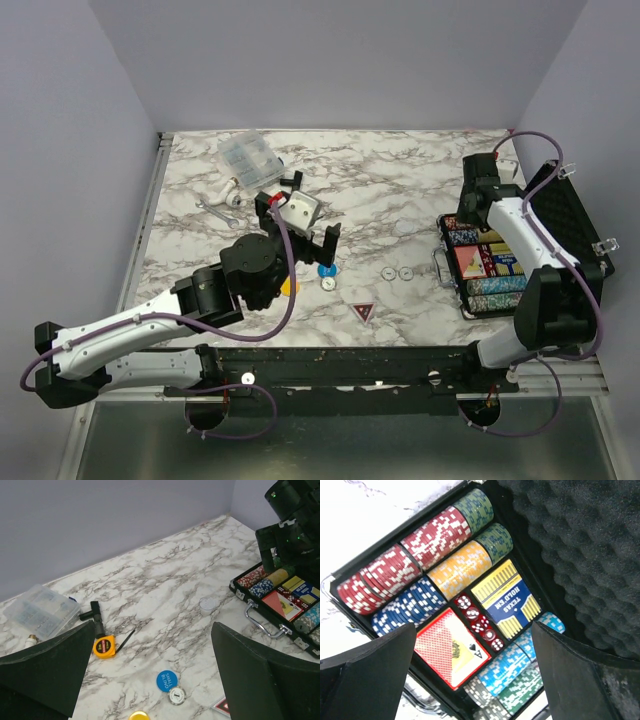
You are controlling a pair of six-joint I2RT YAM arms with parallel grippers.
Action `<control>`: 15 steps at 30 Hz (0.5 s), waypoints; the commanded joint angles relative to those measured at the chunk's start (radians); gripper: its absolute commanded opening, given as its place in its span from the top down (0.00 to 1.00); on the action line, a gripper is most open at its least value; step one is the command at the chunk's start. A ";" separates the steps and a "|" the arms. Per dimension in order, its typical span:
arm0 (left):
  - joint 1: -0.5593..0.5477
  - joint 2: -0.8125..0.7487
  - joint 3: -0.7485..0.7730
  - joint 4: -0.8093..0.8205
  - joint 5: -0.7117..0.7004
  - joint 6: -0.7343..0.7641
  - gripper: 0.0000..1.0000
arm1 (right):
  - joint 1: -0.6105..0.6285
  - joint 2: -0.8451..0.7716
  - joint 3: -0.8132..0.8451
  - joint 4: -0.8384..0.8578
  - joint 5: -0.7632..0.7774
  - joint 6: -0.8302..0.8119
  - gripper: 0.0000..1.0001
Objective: Pack up texas hold em set
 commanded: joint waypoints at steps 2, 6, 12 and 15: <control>0.035 0.055 -0.001 -0.009 -0.005 0.001 0.02 | -0.007 0.019 0.034 -0.040 -0.017 0.170 0.00; 0.087 0.091 0.043 -0.081 0.051 -0.052 0.02 | -0.005 0.001 -0.005 0.034 -0.416 0.107 0.00; 0.230 0.128 0.116 -0.192 0.245 -0.211 0.02 | 0.083 -0.101 -0.096 0.120 -0.697 0.109 0.01; 0.310 0.160 0.130 -0.217 0.317 -0.263 0.02 | 0.208 -0.096 -0.136 0.124 -0.720 0.145 0.02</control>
